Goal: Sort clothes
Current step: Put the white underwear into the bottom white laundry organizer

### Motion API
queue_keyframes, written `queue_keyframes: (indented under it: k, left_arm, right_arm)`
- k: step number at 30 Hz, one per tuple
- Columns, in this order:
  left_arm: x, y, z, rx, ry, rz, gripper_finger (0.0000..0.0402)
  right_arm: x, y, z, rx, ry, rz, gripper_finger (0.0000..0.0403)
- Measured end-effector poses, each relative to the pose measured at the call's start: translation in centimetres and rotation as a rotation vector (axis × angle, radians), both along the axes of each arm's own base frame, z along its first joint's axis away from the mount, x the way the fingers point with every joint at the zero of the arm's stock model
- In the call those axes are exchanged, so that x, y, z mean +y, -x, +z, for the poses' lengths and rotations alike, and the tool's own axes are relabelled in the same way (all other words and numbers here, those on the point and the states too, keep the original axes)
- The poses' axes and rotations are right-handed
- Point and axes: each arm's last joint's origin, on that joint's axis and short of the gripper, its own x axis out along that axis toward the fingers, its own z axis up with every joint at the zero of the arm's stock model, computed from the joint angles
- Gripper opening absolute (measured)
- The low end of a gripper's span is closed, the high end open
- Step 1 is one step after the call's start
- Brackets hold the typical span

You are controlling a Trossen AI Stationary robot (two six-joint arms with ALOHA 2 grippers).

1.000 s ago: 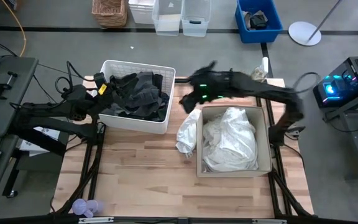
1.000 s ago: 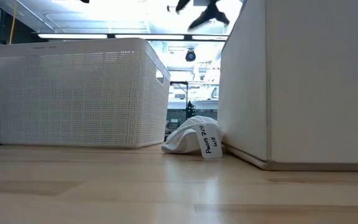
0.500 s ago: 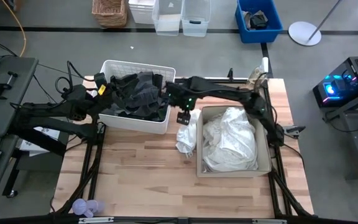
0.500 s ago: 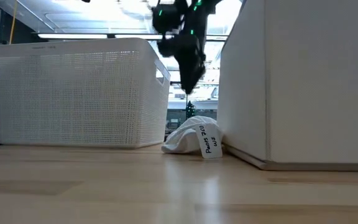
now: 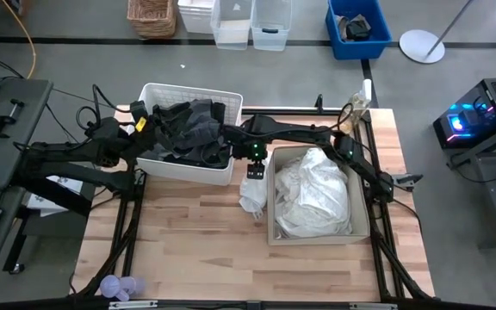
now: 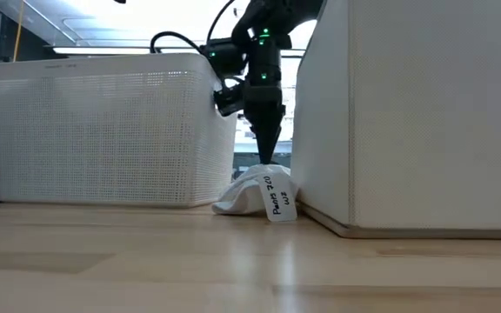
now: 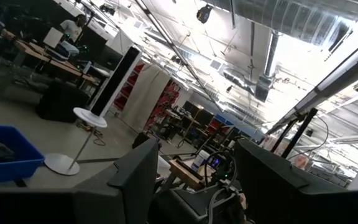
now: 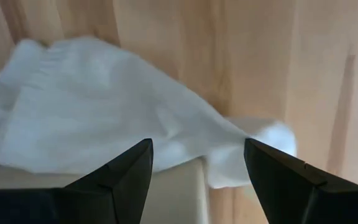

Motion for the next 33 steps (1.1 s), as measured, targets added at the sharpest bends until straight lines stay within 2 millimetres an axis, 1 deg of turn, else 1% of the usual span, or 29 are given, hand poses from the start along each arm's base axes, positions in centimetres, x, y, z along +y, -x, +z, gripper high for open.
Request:
queue_keyframes:
  k: [3,4,8,9,13,14,16,18,21,24,28,31,33]
  left_arm:
    - [0.0,0.0,0.0,0.0,0.0,0.0,0.0201]
    - [0.0,0.0,0.0,0.0,0.0,0.0,0.0201]
    - [0.0,0.0,0.0,0.0,0.0,0.0,0.0201]
    - [0.0,0.0,0.0,0.001,-0.001,0.001,0.0201]
    - [0.0,0.0,0.0,0.004,-0.005,0.002,0.0201]
    - [0.0,0.0,0.0,0.008,-0.01,0.004,0.0201]
    - [0.0,0.0,0.0,0.014,-0.021,0.008,0.0201]
    - [0.0,0.0,0.0,0.014,-0.021,0.008,0.0201]
    - [0.0,0.0,0.0,0.015,-0.021,0.008,0.0201]
    - [0.0,0.0,0.0,0.015,-0.021,0.007,0.0201]
    - [0.0,0.0,0.0,0.015,-0.021,0.008,0.0201]
    - [0.0,0.0,0.0,0.015,-0.02,0.008,0.0201]
    - [0.0,0.0,0.0,0.015,-0.021,0.008,0.0201]
  right_arm:
    - [-0.3,-0.2,0.0,-0.01,0.081,0.01,0.0247]
    - [-0.3,-0.1,0.2,-0.01,0.084,0.01,0.0247]
    - [-0.7,0.4,1.6,-0.039,0.082,-0.016,0.0247]
    - [-1.0,0.7,2.3,-0.06,0.083,-0.033,0.0247]
    - [-2.5,2.6,7.3,-0.185,0.141,-0.118,0.0247]
    - [-2.9,3.1,8.1,-0.197,0.171,-0.146,0.0247]
    - [-3.8,3.4,8.6,-0.215,0.208,-0.195,0.0247]
    - [-4.7,3.6,8.3,-0.212,0.201,-0.236,0.0247]
    - [-6.0,3.6,7.2,-0.19,0.168,-0.305,0.0247]
    - [-7.1,3.7,5.0,-0.11,0.051,-0.343,0.0247]
    - [-7.1,3.8,2.8,-0.022,-0.133,-0.328,0.0247]
    - [-7.2,3.5,1.1,0.042,-0.144,-0.315,0.0247]
    - [-7.2,3.1,0.0,0.053,-0.176,-0.313,0.0247]
